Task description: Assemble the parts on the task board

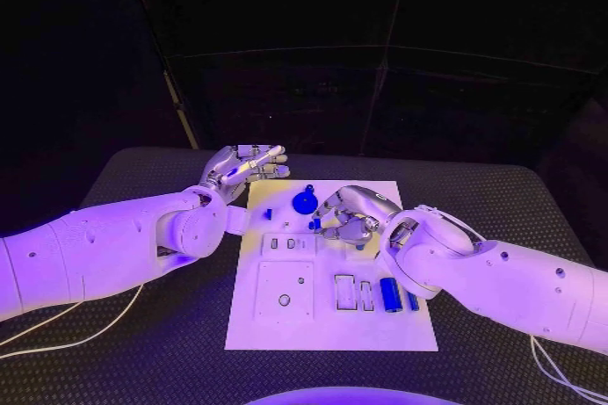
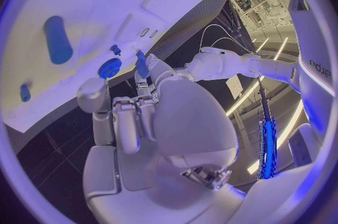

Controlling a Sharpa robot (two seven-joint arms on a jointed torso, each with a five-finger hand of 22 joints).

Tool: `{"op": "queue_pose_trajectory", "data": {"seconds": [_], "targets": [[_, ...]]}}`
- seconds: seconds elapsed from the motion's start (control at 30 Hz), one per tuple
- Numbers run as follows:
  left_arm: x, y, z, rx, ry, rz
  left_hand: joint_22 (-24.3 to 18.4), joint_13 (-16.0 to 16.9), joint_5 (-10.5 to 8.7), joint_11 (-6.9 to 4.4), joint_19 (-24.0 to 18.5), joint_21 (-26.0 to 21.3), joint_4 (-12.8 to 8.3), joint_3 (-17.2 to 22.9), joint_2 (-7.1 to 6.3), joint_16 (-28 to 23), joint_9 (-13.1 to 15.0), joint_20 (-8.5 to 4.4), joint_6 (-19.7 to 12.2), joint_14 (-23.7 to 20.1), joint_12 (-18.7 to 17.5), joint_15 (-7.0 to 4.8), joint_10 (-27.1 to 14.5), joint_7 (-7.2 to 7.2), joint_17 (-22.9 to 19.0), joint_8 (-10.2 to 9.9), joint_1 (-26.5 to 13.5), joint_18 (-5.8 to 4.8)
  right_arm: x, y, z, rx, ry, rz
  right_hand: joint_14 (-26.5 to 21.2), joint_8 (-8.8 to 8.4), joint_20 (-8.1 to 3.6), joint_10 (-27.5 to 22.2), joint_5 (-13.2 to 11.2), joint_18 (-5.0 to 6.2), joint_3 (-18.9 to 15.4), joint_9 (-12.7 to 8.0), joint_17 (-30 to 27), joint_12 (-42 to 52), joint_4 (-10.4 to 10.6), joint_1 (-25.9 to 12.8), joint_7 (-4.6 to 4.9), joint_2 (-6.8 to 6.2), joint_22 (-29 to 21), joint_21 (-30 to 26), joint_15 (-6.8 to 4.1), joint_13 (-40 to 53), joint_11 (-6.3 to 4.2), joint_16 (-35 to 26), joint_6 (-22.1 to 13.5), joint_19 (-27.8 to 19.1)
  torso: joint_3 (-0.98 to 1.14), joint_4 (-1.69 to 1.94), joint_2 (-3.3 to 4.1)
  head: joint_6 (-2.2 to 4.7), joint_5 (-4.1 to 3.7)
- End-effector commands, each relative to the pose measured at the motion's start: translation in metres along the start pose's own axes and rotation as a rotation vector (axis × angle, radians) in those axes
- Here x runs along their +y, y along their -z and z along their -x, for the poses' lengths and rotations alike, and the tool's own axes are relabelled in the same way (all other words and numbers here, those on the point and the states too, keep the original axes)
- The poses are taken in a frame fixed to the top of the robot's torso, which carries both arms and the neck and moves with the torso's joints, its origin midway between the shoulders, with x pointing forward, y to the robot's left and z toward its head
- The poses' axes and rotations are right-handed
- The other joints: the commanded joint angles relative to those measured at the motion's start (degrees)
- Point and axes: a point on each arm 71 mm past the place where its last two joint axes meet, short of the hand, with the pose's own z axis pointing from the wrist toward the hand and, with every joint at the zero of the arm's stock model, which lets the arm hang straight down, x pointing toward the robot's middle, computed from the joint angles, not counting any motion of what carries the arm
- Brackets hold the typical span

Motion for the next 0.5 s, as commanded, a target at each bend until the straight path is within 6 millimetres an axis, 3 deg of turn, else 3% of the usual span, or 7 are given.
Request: {"op": "queue_pose_trajectory", "data": {"seconds": [0.03, 0.1, 0.27, 0.5], "targets": [[-0.001, -0.001, -0.003, 0.017, 0.004, -0.004, -0.06, 0.03, -0.04, 0.08, 0.36, -0.04, -0.19, 0.01, 0.17, -0.21, -0.04, 0.08, 0.39, 0.48, -0.23, 0.11, 0.52, 0.86, -0.07, -0.17, 0.45, 0.82, 0.002, -0.005, -0.006, -0.001, 0.098, -0.031, 5.54, 0.33, -0.15, 2.13, -0.20, -0.35, 0.32, 0.12, 12.25, -0.37, 0.08, -0.57, -1.24, 0.11, -0.05, -0.18, -0.38, 8.36, -0.27, -0.16, 1.53, -0.30, 0.00, -0.06, 0.03, -0.01, 0.49], [-0.001, -0.001, -0.003, 0.016, 0.003, -0.004, -0.08, 0.04, -0.05, 0.04, 0.40, -0.04, -0.23, 0.07, 0.20, -0.19, -0.03, 0.07, 0.46, 0.58, -0.25, 0.09, 0.64, 0.83, -0.07, -0.16, 0.45, 0.82, 0.008, -0.010, -0.012, 0.001, 0.112, -0.018, 5.53, 0.29, -0.15, 2.15, -0.21, -0.35, 0.29, 0.10, 12.22, -0.34, 0.07, -0.64, -1.24, 0.02, -0.03, -0.17, -0.39, 8.39, -0.27, -0.17, 1.50, -0.29, 0.11, -0.27, -0.02, -0.19, 0.94], [-0.001, -0.001, -0.004, 0.016, 0.002, -0.004, -0.08, 0.04, -0.05, 0.04, 0.40, -0.04, -0.23, 0.07, 0.20, -0.19, -0.03, 0.07, 0.46, 0.58, -0.25, 0.09, 0.64, 0.83, -0.07, -0.16, 0.45, 0.82, 0.017, -0.018, -0.021, 0.007, 0.123, 0.001, 5.54, 0.27, -0.16, 2.17, -0.17, -0.36, 0.28, 0.10, 12.27, -0.31, 0.08, -0.67, -1.24, 0.00, 0.01, -0.16, -0.40, 8.43, -0.28, -0.15, 1.50, -0.26, 0.04, -0.07, 0.08, -0.20, 0.79], [-0.001, -0.002, -0.005, 0.017, 0.003, -0.003, -0.08, 0.04, -0.05, 0.04, 0.40, -0.04, -0.23, 0.07, 0.20, -0.19, -0.03, 0.07, 0.46, 0.58, -0.25, 0.09, 0.64, 0.83, -0.07, -0.16, 0.45, 0.82, 0.023, -0.025, -0.030, 0.012, 0.135, 0.011, 5.56, 0.24, -0.17, 2.21, -0.06, -0.37, 0.28, 0.09, 12.34, -0.24, 0.11, -0.77, -1.23, -0.02, 0.07, -0.14, -0.41, 8.50, -0.27, -0.12, 1.49, -0.23, 0.05, -0.08, 0.07, -0.53, 1.01]]}}
